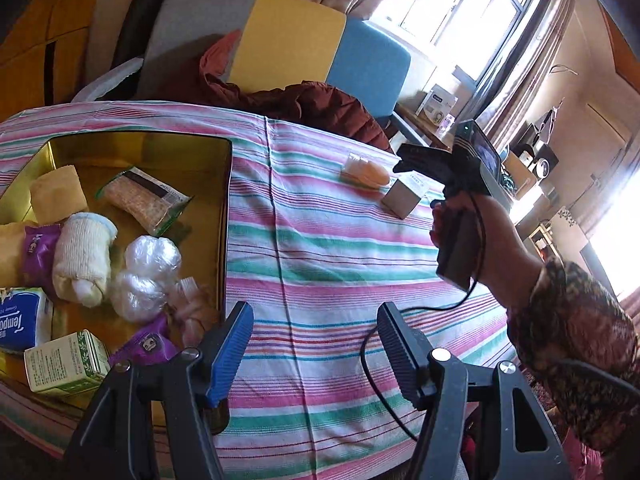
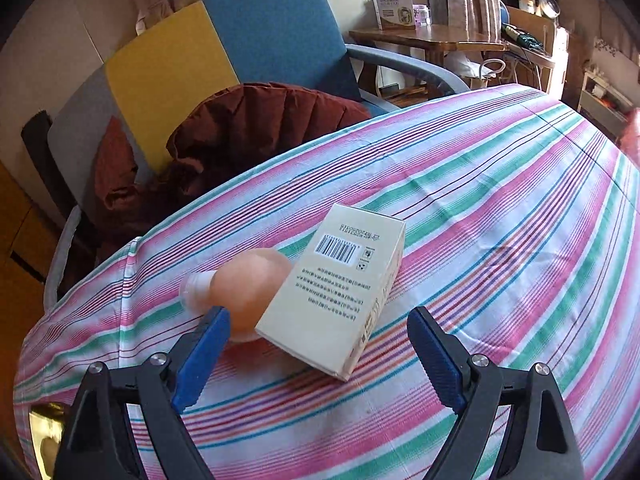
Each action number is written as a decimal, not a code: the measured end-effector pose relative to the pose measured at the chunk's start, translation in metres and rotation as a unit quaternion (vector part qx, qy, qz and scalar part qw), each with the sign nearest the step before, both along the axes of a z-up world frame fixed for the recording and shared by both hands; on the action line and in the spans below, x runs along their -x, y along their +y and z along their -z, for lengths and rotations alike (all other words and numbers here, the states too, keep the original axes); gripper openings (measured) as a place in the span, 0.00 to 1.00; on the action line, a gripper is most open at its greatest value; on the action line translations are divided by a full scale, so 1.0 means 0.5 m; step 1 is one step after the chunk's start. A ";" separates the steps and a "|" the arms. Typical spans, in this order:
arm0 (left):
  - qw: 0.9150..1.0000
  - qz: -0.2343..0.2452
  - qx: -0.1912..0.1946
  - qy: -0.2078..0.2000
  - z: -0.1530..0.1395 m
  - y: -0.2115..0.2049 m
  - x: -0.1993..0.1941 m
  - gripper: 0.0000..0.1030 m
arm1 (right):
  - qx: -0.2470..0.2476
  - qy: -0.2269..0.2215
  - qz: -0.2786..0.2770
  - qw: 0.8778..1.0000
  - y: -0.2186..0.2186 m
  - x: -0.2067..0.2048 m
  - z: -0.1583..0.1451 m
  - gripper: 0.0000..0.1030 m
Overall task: Organize objects
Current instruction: 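Withdraw both open tools from the tray toward the beige box and bottle, then grasp the beige box with right tool while left tool approaches the orange bottle, then close left tool on the orange-capped bottle while right tool holds the beige box, then carry the bottle over the gold tray with left tool and open it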
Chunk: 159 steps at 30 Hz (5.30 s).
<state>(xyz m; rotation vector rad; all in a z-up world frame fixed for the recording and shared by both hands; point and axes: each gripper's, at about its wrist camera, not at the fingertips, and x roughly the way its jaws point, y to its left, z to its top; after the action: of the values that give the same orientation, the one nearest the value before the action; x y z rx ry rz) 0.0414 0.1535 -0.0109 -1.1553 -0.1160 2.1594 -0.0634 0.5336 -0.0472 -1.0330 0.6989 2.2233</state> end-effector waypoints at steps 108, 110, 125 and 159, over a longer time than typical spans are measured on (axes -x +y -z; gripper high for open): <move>0.992 0.034 0.086 0.088 0.141 0.522 0.275 0.58 | 0.030 -0.071 -0.134 0.988 0.148 -0.118 0.074 0.50; 0.992 0.032 0.081 0.096 0.134 0.505 0.262 0.58 | 0.025 -0.068 -0.143 0.987 0.137 -0.119 0.069 0.50; 0.991 0.028 0.068 0.116 0.126 0.381 0.159 0.58 | 0.009 -0.051 -0.223 0.974 0.032 -0.088 0.070 0.50; 0.992 -0.098 -0.074 0.019 0.029 -0.044 0.172 0.58 | -0.072 -0.033 -0.344 0.936 -0.208 -0.140 0.086 0.49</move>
<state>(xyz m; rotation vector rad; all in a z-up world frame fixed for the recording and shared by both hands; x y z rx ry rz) -0.0444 0.1315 -0.0253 -1.0538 -0.3807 2.2990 0.0067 0.4296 -0.0902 -1.4233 0.1314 2.7466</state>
